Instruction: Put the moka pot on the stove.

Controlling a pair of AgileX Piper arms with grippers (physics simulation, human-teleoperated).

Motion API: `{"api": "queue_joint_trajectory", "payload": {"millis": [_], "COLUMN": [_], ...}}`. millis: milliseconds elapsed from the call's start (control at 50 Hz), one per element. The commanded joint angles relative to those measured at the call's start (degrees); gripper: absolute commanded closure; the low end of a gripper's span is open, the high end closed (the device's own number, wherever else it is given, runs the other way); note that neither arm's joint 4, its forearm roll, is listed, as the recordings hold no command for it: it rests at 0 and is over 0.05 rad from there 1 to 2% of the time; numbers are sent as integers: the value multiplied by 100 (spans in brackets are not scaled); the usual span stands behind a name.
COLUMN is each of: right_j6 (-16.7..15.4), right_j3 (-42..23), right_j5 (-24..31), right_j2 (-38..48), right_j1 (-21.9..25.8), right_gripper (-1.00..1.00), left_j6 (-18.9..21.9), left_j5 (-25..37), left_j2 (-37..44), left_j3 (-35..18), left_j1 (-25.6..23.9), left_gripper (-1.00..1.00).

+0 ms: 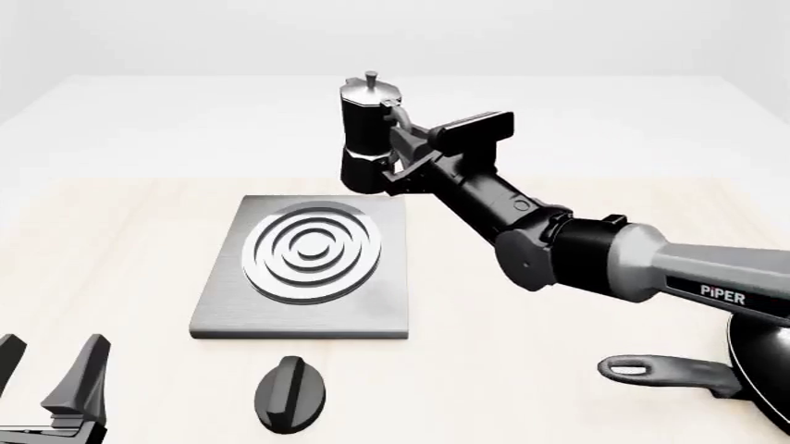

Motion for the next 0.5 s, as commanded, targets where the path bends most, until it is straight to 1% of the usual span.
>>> {"api": "queue_joint_trajectory", "payload": {"millis": [20,500], "right_j6": [72,268], "right_j3": [-345,-780], "right_j5": [-17,-71], "right_j2": [303,900], "right_j1": [98,266], "right_gripper": [100,100], "left_j6": [0,0], "left_j5": [0,0], "left_j2": [0,0], "left_j3": [0,0], "left_j1": [0,0], "left_gripper": [-100,-100]}}
